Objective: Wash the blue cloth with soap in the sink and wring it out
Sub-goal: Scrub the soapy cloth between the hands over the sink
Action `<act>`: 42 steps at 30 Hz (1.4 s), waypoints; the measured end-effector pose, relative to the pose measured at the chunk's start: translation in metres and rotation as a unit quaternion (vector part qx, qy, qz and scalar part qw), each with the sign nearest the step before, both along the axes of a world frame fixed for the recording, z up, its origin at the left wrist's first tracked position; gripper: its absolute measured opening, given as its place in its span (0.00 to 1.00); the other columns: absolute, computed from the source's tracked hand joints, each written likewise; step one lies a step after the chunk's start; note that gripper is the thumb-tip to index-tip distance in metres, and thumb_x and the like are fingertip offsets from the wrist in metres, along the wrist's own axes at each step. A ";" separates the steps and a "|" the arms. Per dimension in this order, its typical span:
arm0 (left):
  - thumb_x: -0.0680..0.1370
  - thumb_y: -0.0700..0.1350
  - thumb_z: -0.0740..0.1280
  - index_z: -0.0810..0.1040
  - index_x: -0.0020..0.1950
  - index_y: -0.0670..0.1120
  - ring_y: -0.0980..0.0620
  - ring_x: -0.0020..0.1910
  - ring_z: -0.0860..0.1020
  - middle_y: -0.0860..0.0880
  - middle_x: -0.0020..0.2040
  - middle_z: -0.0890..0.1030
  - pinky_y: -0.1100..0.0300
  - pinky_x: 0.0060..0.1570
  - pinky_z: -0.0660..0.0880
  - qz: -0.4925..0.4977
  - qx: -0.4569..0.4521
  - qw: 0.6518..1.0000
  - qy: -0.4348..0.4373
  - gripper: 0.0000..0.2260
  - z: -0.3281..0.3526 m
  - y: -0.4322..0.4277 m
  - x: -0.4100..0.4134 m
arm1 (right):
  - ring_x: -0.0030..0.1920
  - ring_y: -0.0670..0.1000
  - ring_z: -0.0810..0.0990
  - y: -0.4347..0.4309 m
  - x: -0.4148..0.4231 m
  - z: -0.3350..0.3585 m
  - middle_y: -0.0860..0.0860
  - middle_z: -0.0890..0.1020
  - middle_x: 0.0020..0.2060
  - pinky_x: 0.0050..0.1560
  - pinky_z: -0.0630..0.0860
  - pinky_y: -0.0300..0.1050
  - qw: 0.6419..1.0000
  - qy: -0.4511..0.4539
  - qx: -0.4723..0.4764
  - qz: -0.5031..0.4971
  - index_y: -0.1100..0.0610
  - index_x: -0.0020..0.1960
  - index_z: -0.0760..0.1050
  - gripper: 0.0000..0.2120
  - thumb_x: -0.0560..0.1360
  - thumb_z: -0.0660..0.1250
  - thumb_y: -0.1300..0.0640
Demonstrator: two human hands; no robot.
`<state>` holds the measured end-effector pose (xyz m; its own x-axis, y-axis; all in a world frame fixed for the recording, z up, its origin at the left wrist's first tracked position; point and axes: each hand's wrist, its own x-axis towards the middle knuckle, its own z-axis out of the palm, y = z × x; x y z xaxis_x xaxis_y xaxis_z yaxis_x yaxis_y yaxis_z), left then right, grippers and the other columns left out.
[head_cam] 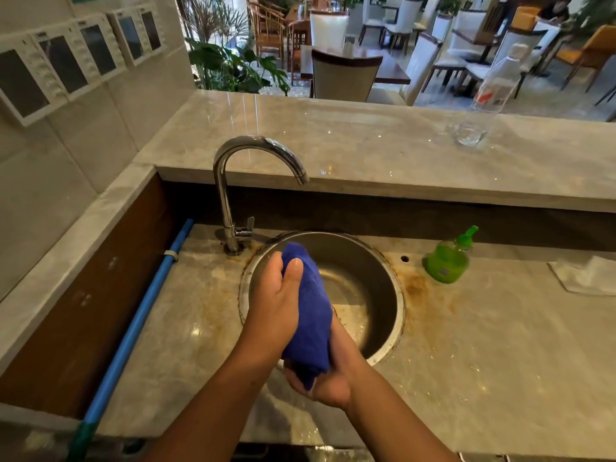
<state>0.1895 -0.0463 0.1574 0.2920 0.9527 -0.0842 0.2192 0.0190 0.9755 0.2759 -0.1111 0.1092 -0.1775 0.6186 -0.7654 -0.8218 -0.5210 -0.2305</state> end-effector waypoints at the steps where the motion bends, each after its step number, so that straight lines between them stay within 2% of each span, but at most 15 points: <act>1: 0.83 0.56 0.56 0.71 0.67 0.48 0.47 0.60 0.79 0.46 0.60 0.79 0.45 0.62 0.76 -0.003 -0.009 1.000 -0.003 0.18 0.001 -0.001 0.000 | 0.37 0.57 0.84 0.000 0.002 -0.003 0.58 0.85 0.43 0.41 0.82 0.49 1.000 -0.001 0.009 0.005 0.61 0.56 0.82 0.39 0.67 0.66 0.26; 3: 0.83 0.55 0.58 0.72 0.64 0.50 0.49 0.56 0.80 0.48 0.57 0.80 0.45 0.61 0.77 -0.011 -0.010 1.000 -0.008 0.14 0.002 -0.001 -0.003 | 0.49 0.61 0.84 0.001 0.009 0.000 0.61 0.85 0.52 0.60 0.77 0.57 0.999 -0.006 0.042 -0.005 0.61 0.57 0.84 0.40 0.68 0.64 0.26; 5: 0.82 0.53 0.61 0.73 0.62 0.52 0.51 0.54 0.80 0.50 0.55 0.80 0.46 0.59 0.78 -0.013 -0.009 1.000 -0.010 0.10 0.003 0.000 -0.006 | 0.60 0.65 0.81 0.002 0.017 0.005 0.62 0.82 0.61 0.68 0.71 0.62 0.995 -0.005 0.092 -0.046 0.58 0.63 0.81 0.38 0.72 0.60 0.28; 8: 0.82 0.50 0.62 0.71 0.64 0.54 0.54 0.55 0.80 0.52 0.58 0.80 0.49 0.59 0.78 0.001 -0.012 1.000 0.000 0.11 0.001 0.005 -0.013 | 0.63 0.62 0.80 0.006 0.023 0.008 0.61 0.80 0.64 0.66 0.73 0.61 0.985 -0.047 0.134 -0.101 0.58 0.67 0.77 0.31 0.77 0.60 0.35; 12: 0.81 0.51 0.65 0.65 0.75 0.54 0.52 0.67 0.75 0.53 0.70 0.73 0.46 0.66 0.74 -0.002 -0.003 0.999 0.040 0.23 -0.002 0.009 -0.023 | 0.54 0.57 0.85 0.014 0.025 0.003 0.56 0.86 0.54 0.53 0.81 0.55 0.948 -0.275 0.127 -0.101 0.57 0.60 0.78 0.12 0.79 0.66 0.53; 14: 0.80 0.50 0.66 0.63 0.77 0.54 0.50 0.68 0.74 0.52 0.72 0.71 0.45 0.66 0.74 0.005 -0.001 0.998 0.066 0.26 -0.003 0.010 -0.026 | 0.52 0.57 0.85 0.018 0.026 0.007 0.56 0.85 0.53 0.52 0.81 0.55 0.930 -0.334 0.110 -0.105 0.56 0.57 0.78 0.09 0.81 0.64 0.54; 17: 0.80 0.49 0.67 0.64 0.75 0.52 0.49 0.66 0.75 0.53 0.69 0.73 0.49 0.63 0.75 0.024 0.006 0.996 0.086 0.25 -0.003 0.009 -0.024 | 0.52 0.56 0.85 0.021 0.023 0.016 0.55 0.86 0.52 0.51 0.82 0.54 0.916 -0.367 0.117 -0.111 0.55 0.57 0.79 0.13 0.80 0.64 0.47; 22: 0.79 0.49 0.69 0.68 0.56 0.62 0.58 0.54 0.78 0.58 0.54 0.77 0.57 0.54 0.78 0.009 0.016 0.999 0.041 0.12 0.001 0.002 -0.016 | 0.51 0.61 0.86 0.014 0.004 0.013 0.59 0.86 0.53 0.52 0.82 0.57 0.991 -0.129 0.020 -0.008 0.57 0.61 0.81 0.28 0.71 0.72 0.37; 24: 0.78 0.49 0.69 0.70 0.59 0.58 0.59 0.53 0.78 0.57 0.54 0.78 0.60 0.52 0.77 -0.010 0.023 0.999 0.043 0.13 0.003 0.000 -0.014 | 0.49 0.60 0.86 0.010 0.001 0.010 0.59 0.85 0.54 0.51 0.80 0.53 0.998 -0.056 0.008 0.021 0.59 0.61 0.82 0.32 0.70 0.71 0.34; 27: 0.78 0.49 0.70 0.71 0.63 0.54 0.59 0.55 0.78 0.56 0.56 0.78 0.56 0.57 0.77 -0.014 0.020 0.999 0.036 0.16 0.005 -0.003 -0.012 | 0.48 0.59 0.85 0.010 0.000 0.010 0.58 0.85 0.54 0.50 0.79 0.52 0.999 -0.001 0.037 0.019 0.59 0.60 0.83 0.32 0.71 0.69 0.33; 30: 0.77 0.48 0.70 0.71 0.57 0.58 0.59 0.53 0.79 0.57 0.54 0.79 0.56 0.55 0.79 -0.013 0.010 1.000 0.012 0.12 0.003 -0.004 -0.016 | 0.58 0.62 0.83 0.012 0.004 0.010 0.61 0.83 0.60 0.61 0.77 0.58 0.997 -0.011 0.080 -0.012 0.60 0.61 0.82 0.29 0.74 0.68 0.37; 34: 0.77 0.46 0.70 0.71 0.50 0.63 0.60 0.51 0.80 0.59 0.51 0.79 0.63 0.48 0.77 -0.014 -0.009 1.000 -0.018 0.12 0.000 -0.001 -0.023 | 0.58 0.62 0.83 0.017 0.006 0.001 0.60 0.84 0.58 0.65 0.76 0.62 0.980 -0.123 0.129 -0.090 0.58 0.65 0.78 0.23 0.73 0.72 0.49; 37: 0.78 0.47 0.70 0.68 0.55 0.64 0.62 0.57 0.76 0.65 0.55 0.74 0.61 0.55 0.75 -0.009 -0.011 1.000 0.014 0.15 -0.006 0.004 -0.027 | 0.54 0.58 0.85 0.019 0.009 -0.001 0.56 0.86 0.53 0.59 0.80 0.59 0.944 -0.257 0.150 -0.145 0.56 0.60 0.78 0.14 0.78 0.68 0.51; 40: 0.79 0.50 0.67 0.68 0.70 0.55 0.53 0.68 0.73 0.58 0.67 0.74 0.49 0.65 0.74 0.016 -0.012 0.998 0.061 0.19 -0.011 0.007 -0.027 | 0.44 0.55 0.83 0.020 0.016 0.000 0.54 0.84 0.43 0.44 0.82 0.48 0.853 -0.480 0.168 -0.120 0.57 0.52 0.78 0.10 0.80 0.65 0.51; 42: 0.81 0.51 0.65 0.66 0.73 0.51 0.53 0.67 0.74 0.53 0.70 0.73 0.51 0.64 0.75 0.029 -0.008 0.995 0.093 0.21 -0.017 0.007 -0.025 | 0.38 0.51 0.80 0.018 0.019 0.002 0.52 0.81 0.37 0.38 0.78 0.43 0.800 -0.560 0.179 -0.123 0.57 0.48 0.77 0.09 0.80 0.65 0.51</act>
